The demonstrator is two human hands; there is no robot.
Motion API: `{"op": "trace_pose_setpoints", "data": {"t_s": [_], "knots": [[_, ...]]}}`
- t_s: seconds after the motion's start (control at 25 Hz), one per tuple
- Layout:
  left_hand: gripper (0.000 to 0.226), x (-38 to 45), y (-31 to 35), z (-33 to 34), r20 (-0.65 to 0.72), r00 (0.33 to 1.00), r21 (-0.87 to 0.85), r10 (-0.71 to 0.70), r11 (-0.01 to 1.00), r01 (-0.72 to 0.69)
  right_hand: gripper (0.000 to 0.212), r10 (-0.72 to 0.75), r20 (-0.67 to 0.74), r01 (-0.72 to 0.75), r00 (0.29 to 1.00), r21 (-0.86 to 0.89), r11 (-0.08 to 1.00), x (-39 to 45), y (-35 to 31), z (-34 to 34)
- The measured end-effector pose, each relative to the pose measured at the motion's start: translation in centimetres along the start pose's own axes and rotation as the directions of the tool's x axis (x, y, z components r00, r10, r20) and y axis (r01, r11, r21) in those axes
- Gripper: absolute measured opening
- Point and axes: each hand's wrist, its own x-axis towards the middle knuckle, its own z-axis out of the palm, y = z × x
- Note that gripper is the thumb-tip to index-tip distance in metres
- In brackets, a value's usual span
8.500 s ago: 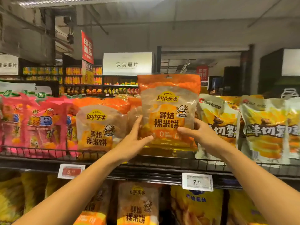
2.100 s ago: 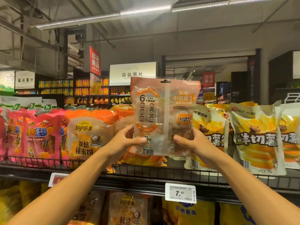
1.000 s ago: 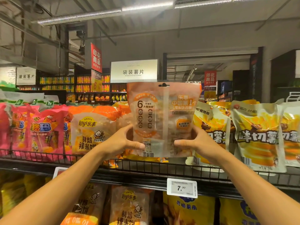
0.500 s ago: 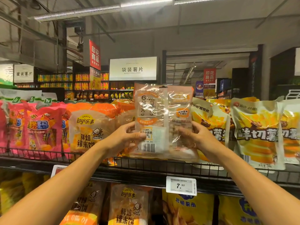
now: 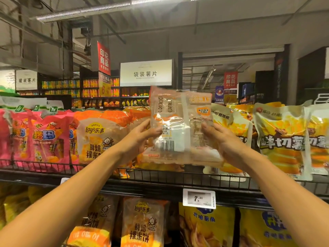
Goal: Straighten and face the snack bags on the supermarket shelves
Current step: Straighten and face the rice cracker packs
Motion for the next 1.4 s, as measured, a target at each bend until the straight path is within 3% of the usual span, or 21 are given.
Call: {"op": "trace_pose_setpoints", "data": {"t_s": [0.08, 0.24, 0.36, 0.48, 0.76, 0.92, 1.04, 1.2, 1.4], "knots": [[0.086, -0.1, -0.1, 0.1, 0.001, 1.000, 0.012, 0.004, 1.000, -0.004, 0.049, -0.032, -0.018, 0.031, 0.999, -0.026, 0.999, 0.1, 0.7, -0.3], [0.093, -0.5, -0.2, 0.7, -0.019, 0.995, 0.173, 0.102, 0.980, -0.098, 0.033, -0.045, -0.054, 0.041, 0.997, -0.072, 0.997, 0.2, 1.8, -0.6], [0.101, -0.6, 0.1, 2.0, -0.024, 0.988, 0.240, 0.150, 0.960, -0.140, 0.030, -0.025, -0.140, 0.027, 0.990, 0.013, 1.000, 1.1, 2.9, -0.3], [0.094, -0.4, 0.4, 3.2, -0.003, 0.974, 0.334, 0.225, 0.919, -0.211, 0.020, 0.042, -0.139, -0.039, 0.989, 0.022, 0.999, 1.7, 3.8, 0.4], [0.085, -0.7, 1.4, 4.9, -0.064, 0.949, 0.491, 0.307, 0.838, -0.238, 0.030, 0.155, -0.078, -0.158, 0.985, -0.034, 0.987, 2.1, 4.8, 1.9], [0.090, -0.6, 0.9, 3.5, -0.038, 0.965, 0.430, 0.258, 0.876, -0.218, 0.025, 0.086, -0.121, -0.084, 0.989, 0.021, 0.996, 1.7, 4.2, 1.2], [0.084, -0.8, 0.1, 1.6, -0.037, 0.990, 0.265, 0.139, 0.956, -0.124, 0.052, 0.012, -0.175, -0.004, 0.984, 0.049, 0.999, 1.0, 3.4, 0.0], [0.078, -0.4, -1.3, 1.1, -0.062, 0.997, 0.178, 0.037, 0.984, -0.026, 0.068, -0.028, -0.177, 0.024, 0.984, -0.020, 0.999, 0.4, 3.2, -0.4], [0.086, 0.1, -1.8, 1.6, -0.017, 0.999, 0.169, 0.045, 0.985, -0.041, 0.075, -0.063, -0.174, 0.056, 0.983, -0.043, 0.997, 0.3, 3.4, -0.3]]}}
